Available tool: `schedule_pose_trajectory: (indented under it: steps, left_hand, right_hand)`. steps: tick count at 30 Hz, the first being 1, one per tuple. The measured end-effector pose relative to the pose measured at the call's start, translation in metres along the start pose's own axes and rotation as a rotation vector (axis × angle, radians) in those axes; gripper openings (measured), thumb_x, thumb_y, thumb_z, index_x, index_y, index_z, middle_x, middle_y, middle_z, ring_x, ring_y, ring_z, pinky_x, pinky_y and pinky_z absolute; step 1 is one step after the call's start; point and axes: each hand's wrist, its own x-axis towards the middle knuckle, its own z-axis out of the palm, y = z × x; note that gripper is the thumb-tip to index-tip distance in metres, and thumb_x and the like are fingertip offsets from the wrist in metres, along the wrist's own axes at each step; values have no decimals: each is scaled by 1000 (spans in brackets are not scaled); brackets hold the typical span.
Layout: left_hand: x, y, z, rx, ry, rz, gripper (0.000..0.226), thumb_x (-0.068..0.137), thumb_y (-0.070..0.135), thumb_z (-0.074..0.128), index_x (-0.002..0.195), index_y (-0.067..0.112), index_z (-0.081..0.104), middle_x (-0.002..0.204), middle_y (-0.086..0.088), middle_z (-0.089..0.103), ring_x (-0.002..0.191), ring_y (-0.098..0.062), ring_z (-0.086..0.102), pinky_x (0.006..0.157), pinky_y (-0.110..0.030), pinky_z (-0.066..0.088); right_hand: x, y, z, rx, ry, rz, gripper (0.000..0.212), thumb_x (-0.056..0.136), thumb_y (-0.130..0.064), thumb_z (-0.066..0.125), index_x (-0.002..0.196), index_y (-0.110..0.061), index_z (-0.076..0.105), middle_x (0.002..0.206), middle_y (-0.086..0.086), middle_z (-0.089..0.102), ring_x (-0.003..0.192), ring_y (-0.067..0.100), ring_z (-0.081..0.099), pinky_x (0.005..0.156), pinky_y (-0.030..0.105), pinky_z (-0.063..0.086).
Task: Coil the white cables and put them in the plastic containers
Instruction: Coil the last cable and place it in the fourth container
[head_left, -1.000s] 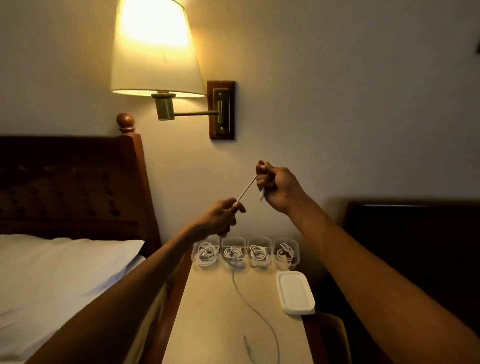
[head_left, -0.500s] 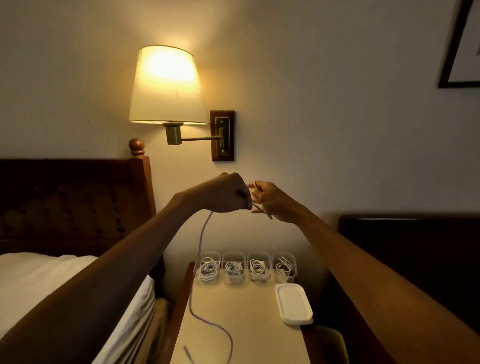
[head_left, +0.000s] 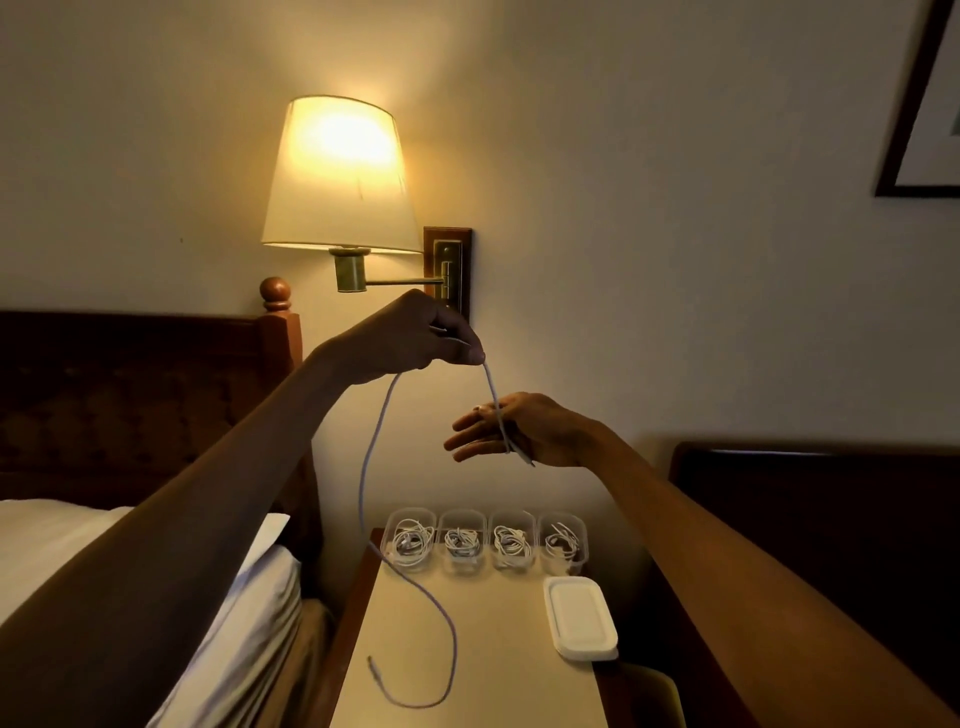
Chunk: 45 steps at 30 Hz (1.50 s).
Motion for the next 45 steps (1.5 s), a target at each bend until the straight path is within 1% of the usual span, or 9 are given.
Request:
schedule_pose_trajectory:
  steps: [5, 11, 15, 20, 25, 28, 33, 38, 45]
  left_hand:
    - [3, -13, 5, -77, 97, -38, 14, 87, 17, 72, 97, 7, 74, 90, 3, 70, 66, -2, 59, 53, -19, 41]
    - [1, -39, 11, -156, 239, -138, 15, 87, 23, 71, 99, 13, 74, 102, 2, 70, 92, -9, 63, 62, -24, 47]
    - [-1, -49, 16, -189, 236, -175, 13, 88, 21, 71, 98, 13, 75, 100, -4, 70, 89, -16, 61, 60, -25, 45]
    - [-2, -58, 25, -221, 259, -205, 19, 88, 27, 70, 101, 13, 75, 100, -6, 70, 89, -26, 61, 60, -28, 46]
    - [0, -60, 31, -204, 280, -198, 22, 88, 28, 70, 99, 10, 75, 89, -11, 69, 75, -30, 60, 59, -34, 47]
    - [-7, -65, 35, -255, 204, -242, 12, 94, 12, 61, 92, 12, 73, 70, -7, 61, 57, -17, 50, 47, -24, 38]
    - [-13, -62, 50, -250, 68, -369, 18, 98, 21, 56, 92, 16, 72, 70, -7, 57, 55, -15, 46, 48, -27, 35]
    - [-16, -48, 69, -262, -62, -401, 23, 103, 16, 47, 114, 11, 65, 69, -6, 57, 51, -12, 47, 44, -21, 38]
    - [-4, -39, 83, -217, -241, -556, 31, 106, 12, 37, 134, 9, 49, 61, -6, 59, 44, -17, 53, 45, -28, 44]
  right_hand:
    - [0, 0, 7, 32, -39, -27, 42, 106, -18, 26, 127, 9, 49, 121, 23, 62, 103, 30, 66, 95, 32, 53]
    - [-5, -3, 16, 354, -13, -111, 52, 106, -23, 22, 107, 2, 68, 110, 20, 69, 62, 16, 65, 54, 14, 52]
    - [-9, 1, 18, 516, -2, -167, 45, 107, -25, 24, 124, 4, 53, 94, 13, 73, 46, 12, 58, 42, 12, 45]
    - [-13, -5, 19, 577, -106, -146, 44, 106, -27, 27, 135, 3, 44, 86, 10, 72, 44, 10, 56, 42, 10, 44]
    - [-11, -13, 18, 607, -177, -125, 46, 105, -29, 27, 138, 2, 39, 91, 14, 72, 50, 12, 62, 46, 13, 50]
    - [-14, -21, 16, 654, -104, -174, 41, 105, -26, 30, 126, 3, 51, 98, 17, 72, 56, 13, 65, 48, 16, 53]
    - [-8, -26, 8, 622, 141, -277, 43, 106, -26, 33, 131, 4, 50, 130, 20, 61, 93, 22, 70, 79, 24, 57]
    - [3, -26, 3, 533, 279, -312, 51, 105, -29, 33, 146, 1, 33, 150, 21, 38, 134, 37, 45, 100, 42, 46]
    - [11, -25, 1, 505, 410, -300, 55, 105, -29, 34, 149, 3, 24, 156, 22, 27, 141, 39, 32, 117, 47, 26]
